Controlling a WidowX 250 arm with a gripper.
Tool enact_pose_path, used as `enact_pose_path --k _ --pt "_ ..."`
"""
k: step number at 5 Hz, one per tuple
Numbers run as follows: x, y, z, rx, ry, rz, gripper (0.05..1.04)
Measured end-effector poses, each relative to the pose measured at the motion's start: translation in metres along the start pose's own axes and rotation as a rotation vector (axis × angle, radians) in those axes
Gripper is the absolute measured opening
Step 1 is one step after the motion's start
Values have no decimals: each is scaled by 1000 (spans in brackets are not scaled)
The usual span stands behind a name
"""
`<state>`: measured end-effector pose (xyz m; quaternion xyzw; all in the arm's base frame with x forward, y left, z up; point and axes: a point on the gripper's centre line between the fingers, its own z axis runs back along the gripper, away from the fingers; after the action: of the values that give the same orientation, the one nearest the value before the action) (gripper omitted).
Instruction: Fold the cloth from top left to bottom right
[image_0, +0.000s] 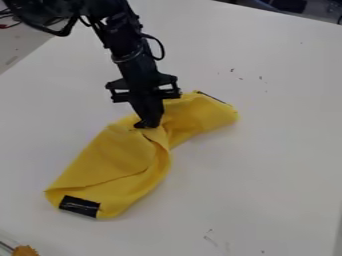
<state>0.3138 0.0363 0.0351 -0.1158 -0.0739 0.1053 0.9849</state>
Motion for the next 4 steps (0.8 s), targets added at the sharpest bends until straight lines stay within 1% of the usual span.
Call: enact_pose_path --k 1,2,3,4 --pt "0 -4 2 65 -39 -9 300" --pt "1 -10 14 131 -35 -25 582" --pt "14 -22 36 213 -49 -70 871" --pt "23 -38 56 300 -60 -130 1011"
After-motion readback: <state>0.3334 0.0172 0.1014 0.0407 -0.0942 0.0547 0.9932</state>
